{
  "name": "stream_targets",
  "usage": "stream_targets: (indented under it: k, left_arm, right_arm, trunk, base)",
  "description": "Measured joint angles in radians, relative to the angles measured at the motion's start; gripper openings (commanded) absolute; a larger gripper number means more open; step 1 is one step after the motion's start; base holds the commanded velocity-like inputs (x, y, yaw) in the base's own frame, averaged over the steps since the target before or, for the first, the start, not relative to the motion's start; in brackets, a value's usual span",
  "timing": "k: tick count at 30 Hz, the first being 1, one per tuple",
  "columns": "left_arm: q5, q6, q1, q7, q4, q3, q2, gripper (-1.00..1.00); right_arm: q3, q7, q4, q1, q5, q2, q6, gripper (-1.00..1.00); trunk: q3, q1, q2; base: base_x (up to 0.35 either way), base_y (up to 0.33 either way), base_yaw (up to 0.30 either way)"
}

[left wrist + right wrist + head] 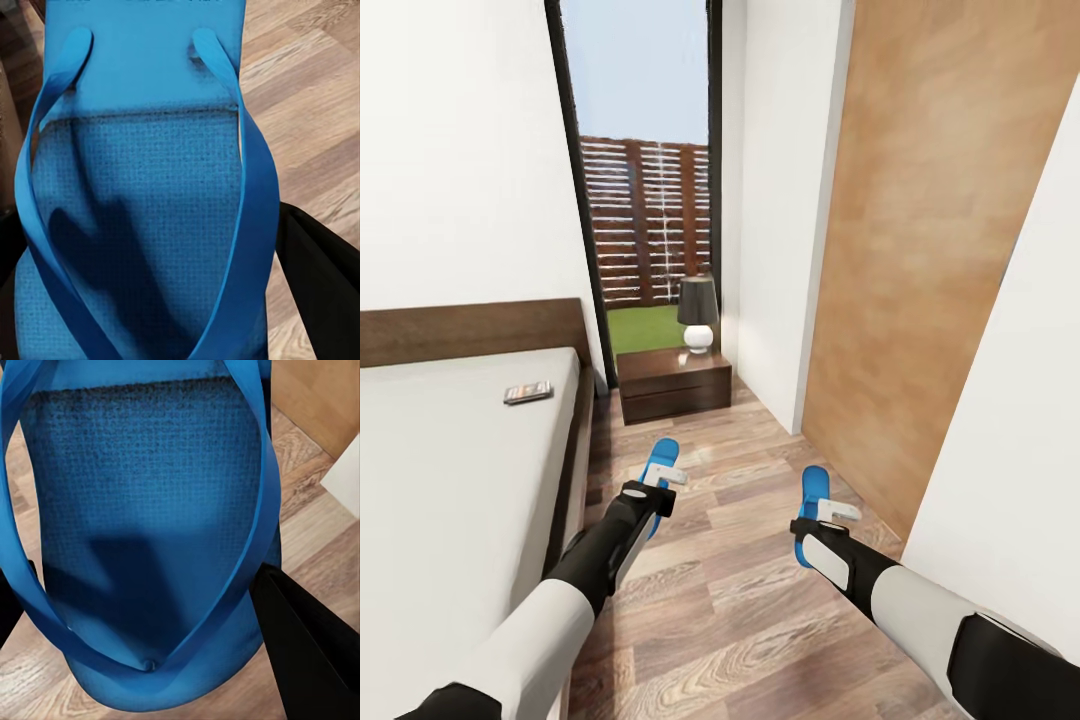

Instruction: In the bedroom, move the book from the bed onto either nightstand, and place the two sandals side by side next to the bed.

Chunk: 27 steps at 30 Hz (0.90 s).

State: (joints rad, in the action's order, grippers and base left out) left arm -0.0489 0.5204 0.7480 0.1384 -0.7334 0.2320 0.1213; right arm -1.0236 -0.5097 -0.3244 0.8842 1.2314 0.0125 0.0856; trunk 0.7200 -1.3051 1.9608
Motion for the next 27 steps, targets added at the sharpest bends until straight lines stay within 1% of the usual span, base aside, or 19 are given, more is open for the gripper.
stream_targets:
  k: [10,15,22,27]
  left_arm:
    - [0.000,-0.002,0.000,0.001,0.001,0.000,0.001,-1.00]
    - [0.003,-0.004,0.000,0.007,0.016,0.000,0.015,-1.00]
    - [0.003,-0.044,0.000,0.009,0.034,0.000,0.021,-1.00]
    - [0.003,-0.051,0.000,0.009,0.036,0.000,0.021,-1.00]
  right_arm:
    - [0.000,0.000,0.001,0.000,0.000,0.001,0.000,-1.00]
    - [0.000,0.000,0.001,0.000,0.000,0.005,0.000,-1.00]
    - [0.000,0.000,0.001,0.000,0.000,0.008,0.001,-1.00]
    - [-0.001,0.000,0.001,0.000,0.000,0.009,0.001,-1.00]
  trunk:
    - [-0.031,0.038,-0.070]
    - [-0.047,0.058,-0.105]
    - [-0.069,0.084,-0.154]
    - [-0.085,0.104,-0.189]
  base:
    - [0.000,0.000,0.000]
    - [0.000,0.000,0.000]
    - [0.000,0.000,0.000]
    - [0.000,0.000,0.000]
